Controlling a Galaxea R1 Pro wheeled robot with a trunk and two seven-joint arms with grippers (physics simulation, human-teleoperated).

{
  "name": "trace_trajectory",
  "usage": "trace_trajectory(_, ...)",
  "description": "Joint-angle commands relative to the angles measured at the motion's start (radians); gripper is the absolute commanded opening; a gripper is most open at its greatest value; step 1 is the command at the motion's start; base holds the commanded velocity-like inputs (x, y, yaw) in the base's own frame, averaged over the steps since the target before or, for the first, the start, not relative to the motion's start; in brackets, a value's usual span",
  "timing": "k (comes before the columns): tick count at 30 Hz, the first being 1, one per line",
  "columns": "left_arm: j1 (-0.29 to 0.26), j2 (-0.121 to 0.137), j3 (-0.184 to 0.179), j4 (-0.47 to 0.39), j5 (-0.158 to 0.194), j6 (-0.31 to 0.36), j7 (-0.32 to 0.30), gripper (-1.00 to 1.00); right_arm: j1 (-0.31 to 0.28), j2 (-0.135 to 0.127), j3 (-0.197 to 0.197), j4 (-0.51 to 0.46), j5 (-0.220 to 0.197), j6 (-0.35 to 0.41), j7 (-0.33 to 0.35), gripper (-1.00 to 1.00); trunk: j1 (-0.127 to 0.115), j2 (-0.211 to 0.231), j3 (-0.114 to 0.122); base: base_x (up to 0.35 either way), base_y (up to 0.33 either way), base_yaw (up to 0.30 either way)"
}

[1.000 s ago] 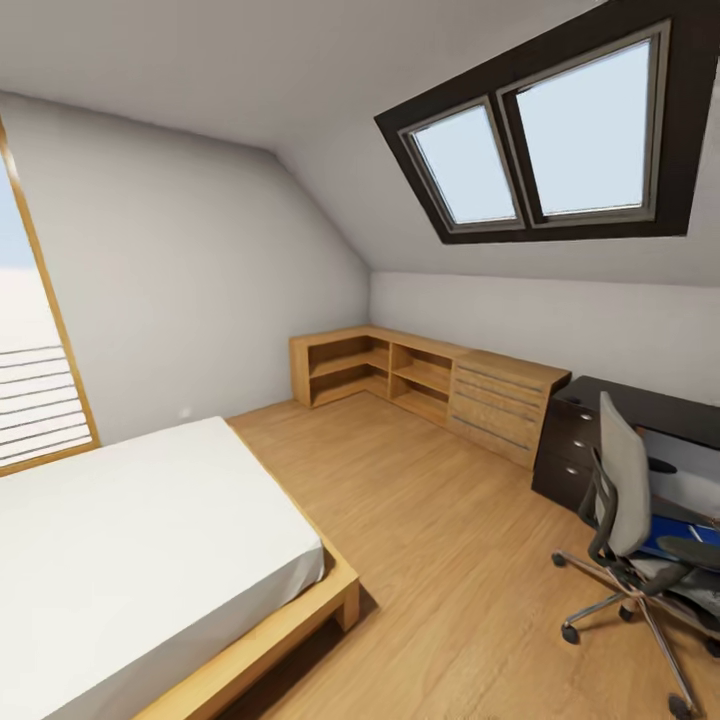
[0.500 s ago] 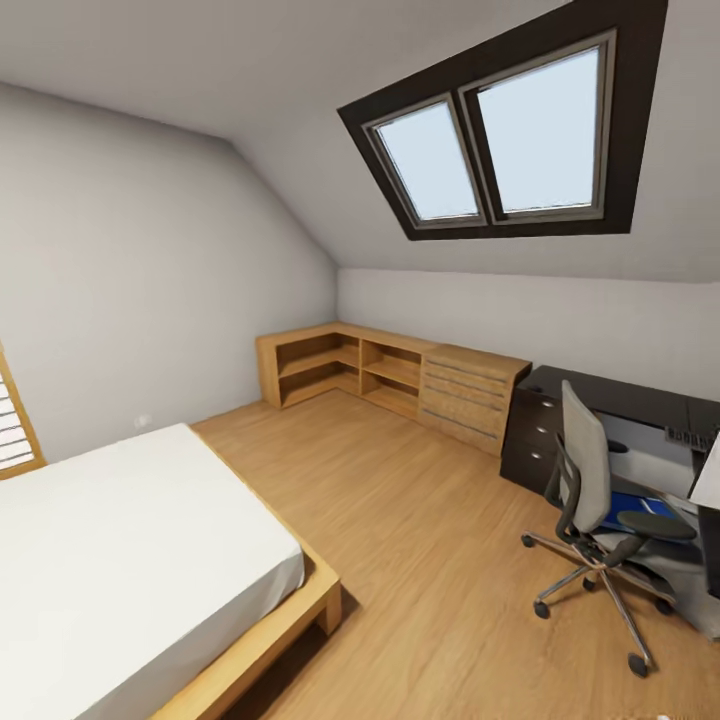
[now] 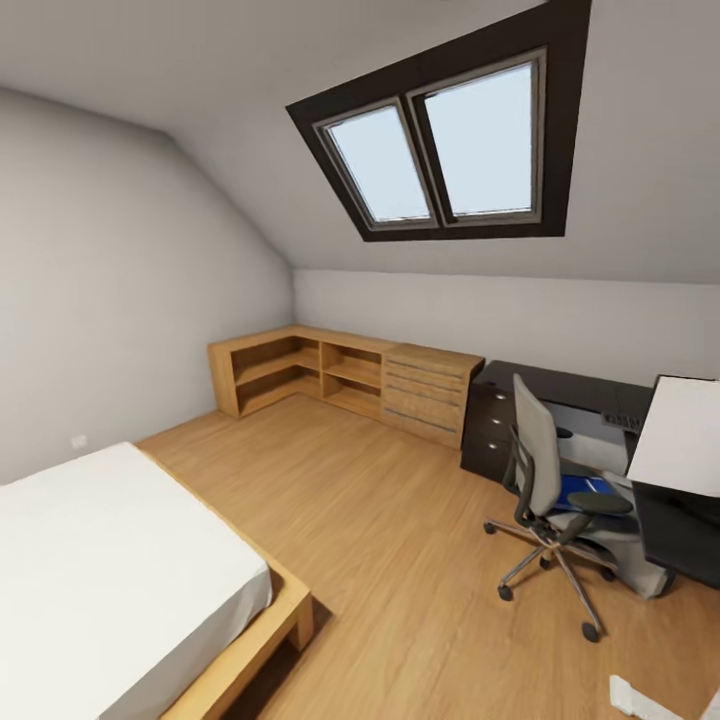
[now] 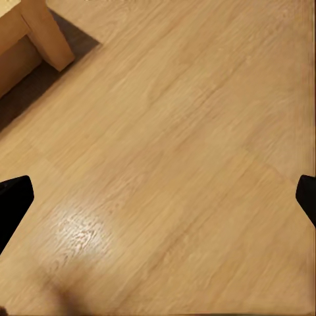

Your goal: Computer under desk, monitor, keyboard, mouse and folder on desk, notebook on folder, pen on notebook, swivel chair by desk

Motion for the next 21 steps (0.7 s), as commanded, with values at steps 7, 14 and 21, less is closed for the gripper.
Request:
trace_trajectory(7,0.0,0.0,-0.004,0.0,0.005,-0.003,0.0,1.0,-0.001,0.0,-0.001,0.001,-0.001,-0.004,0.003,1.0,0.0,-0.001,0.003,0.001,0.001,-0.296)
trace_trajectory(14,0.0,0.001,-0.003,0.0,0.005,-0.003,0.0,1.0,-0.001,0.0,-0.001,0.001,-0.002,-0.004,0.003,1.0,0.0,-0.001,0.009,0.0,0.0,-0.294)
trace_trajectory(21,0.0,0.001,-0.003,0.0,0.005,-0.003,0.0,1.0,-0.001,0.0,-0.001,0.001,-0.001,-0.004,0.003,1.0,0.0,-0.001,0.015,0.0,0.0,-0.262)
